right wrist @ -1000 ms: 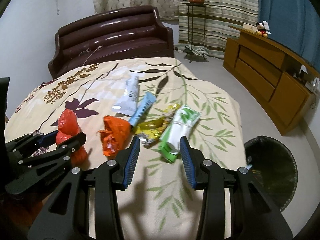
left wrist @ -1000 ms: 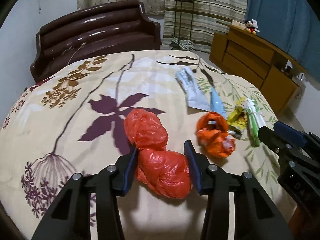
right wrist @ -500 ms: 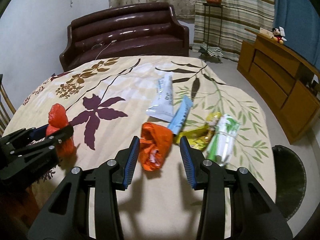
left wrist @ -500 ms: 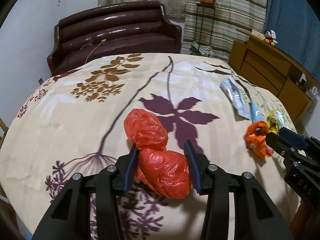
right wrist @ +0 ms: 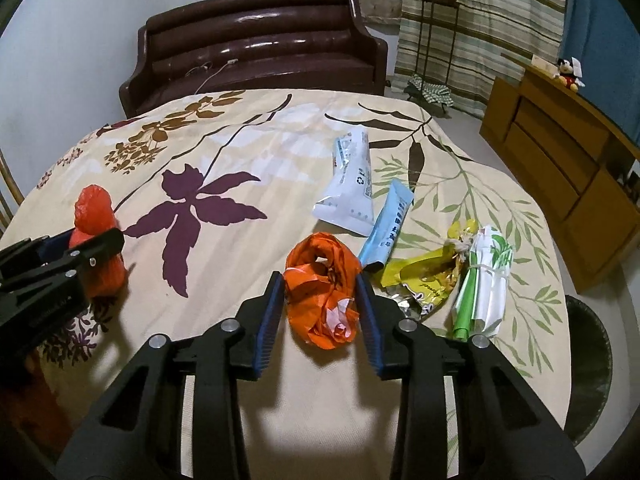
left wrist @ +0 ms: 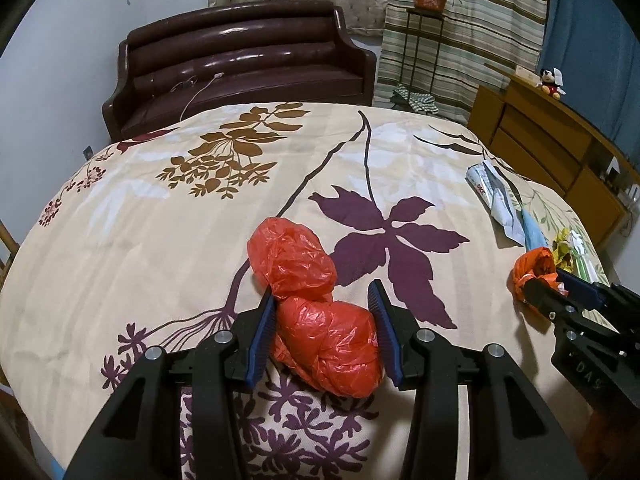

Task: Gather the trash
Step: 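Grasp the orange plastic bag with the right tool, then carry the red and orange bags over the black bin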

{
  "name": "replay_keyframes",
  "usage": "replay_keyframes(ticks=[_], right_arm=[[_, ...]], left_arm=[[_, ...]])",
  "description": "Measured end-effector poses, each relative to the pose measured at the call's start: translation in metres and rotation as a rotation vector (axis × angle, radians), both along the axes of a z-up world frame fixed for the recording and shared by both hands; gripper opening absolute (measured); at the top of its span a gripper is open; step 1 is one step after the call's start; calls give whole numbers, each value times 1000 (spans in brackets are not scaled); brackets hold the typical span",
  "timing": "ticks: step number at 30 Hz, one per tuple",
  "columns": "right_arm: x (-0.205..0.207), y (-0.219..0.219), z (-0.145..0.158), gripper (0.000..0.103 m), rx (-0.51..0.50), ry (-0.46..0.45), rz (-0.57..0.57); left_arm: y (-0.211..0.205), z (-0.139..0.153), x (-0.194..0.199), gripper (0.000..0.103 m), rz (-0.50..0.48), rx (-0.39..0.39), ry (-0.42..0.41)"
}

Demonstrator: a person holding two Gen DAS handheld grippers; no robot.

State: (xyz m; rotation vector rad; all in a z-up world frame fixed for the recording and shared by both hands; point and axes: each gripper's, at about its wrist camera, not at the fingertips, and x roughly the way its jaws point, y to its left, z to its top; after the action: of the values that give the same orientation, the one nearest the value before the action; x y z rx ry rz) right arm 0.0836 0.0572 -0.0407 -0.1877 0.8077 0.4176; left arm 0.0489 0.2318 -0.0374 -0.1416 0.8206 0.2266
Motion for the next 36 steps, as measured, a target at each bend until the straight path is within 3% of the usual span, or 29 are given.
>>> replay_keyframes(ticks=[12,36], right_arm=[[-14,-18,20,34,43,-52,-13],[-28,-113,32,34,66,-104,-175]], left_arm=[[-14,6,-1,45,-24,-11,-25],[-105,27,-4,45,-186,-17,-77]])
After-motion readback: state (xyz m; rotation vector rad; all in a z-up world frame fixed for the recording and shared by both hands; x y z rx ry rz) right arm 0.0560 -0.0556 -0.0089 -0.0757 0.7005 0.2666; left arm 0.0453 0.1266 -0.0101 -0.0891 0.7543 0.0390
